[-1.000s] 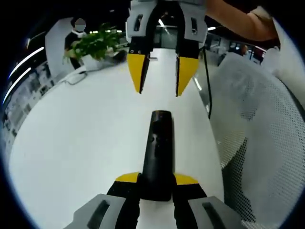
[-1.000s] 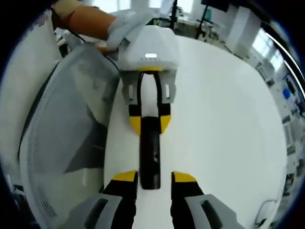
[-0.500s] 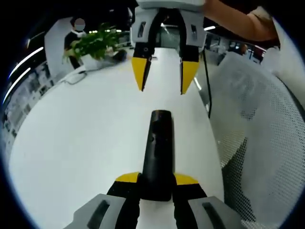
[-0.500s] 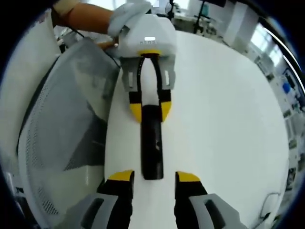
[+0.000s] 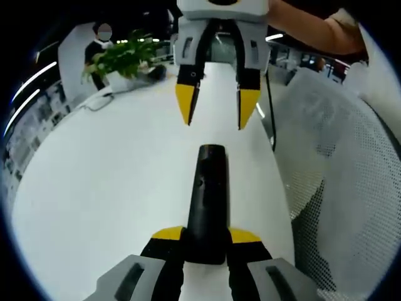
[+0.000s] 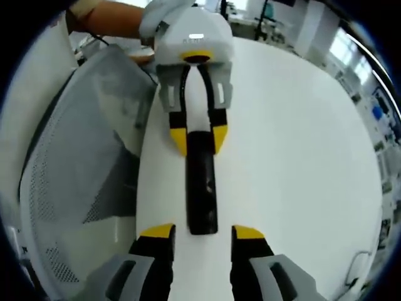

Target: Press the specified remote control buttons in sequence, fully releasing each button before pressing the next.

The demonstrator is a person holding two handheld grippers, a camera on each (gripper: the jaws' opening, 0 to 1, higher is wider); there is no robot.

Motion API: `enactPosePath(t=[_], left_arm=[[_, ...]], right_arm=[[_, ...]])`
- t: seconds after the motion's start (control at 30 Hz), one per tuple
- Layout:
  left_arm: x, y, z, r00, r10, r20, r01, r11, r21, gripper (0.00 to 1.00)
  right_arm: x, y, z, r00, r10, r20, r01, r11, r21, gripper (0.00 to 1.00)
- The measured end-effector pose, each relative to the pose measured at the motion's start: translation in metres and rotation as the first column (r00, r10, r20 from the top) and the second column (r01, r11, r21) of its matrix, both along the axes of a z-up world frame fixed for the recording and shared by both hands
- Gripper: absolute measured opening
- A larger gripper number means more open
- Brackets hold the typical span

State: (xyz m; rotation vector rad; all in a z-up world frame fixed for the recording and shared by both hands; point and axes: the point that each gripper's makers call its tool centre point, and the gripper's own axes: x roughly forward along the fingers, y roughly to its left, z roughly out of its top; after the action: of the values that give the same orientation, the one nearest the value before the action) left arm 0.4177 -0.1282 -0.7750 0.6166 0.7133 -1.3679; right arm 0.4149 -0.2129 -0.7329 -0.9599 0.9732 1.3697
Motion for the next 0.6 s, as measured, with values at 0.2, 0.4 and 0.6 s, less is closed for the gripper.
enactPosePath(t=[0.2, 0.4, 0.6], left_arm=[[0.0, 0.0, -0.001, 1.0, 0.0, 0.0, 0.0, 1.0, 0.0, 0.25], [0.0, 0.001, -0.002, 1.0, 0.003, 0.0, -0.003, 1.0, -0.005, 0.25], [-0.001, 0.001, -0.002, 1.0, 0.002, 0.0, -0.002, 1.0, -0.003, 0.25]], right_arm=[[-0.001, 0.002, -0.012, 1.0, 0.013, -0.003, -0.013, 1.0, -0.015, 0.32], [-0.005, 0.004, -0.027, 1.0, 0.013, -0.026, -0.014, 1.0, -0.02, 0.31], [-0.004, 0.001, -0.038, 0.999, 0.014, -0.04, -0.016, 0.999, -0.034, 0.31]])
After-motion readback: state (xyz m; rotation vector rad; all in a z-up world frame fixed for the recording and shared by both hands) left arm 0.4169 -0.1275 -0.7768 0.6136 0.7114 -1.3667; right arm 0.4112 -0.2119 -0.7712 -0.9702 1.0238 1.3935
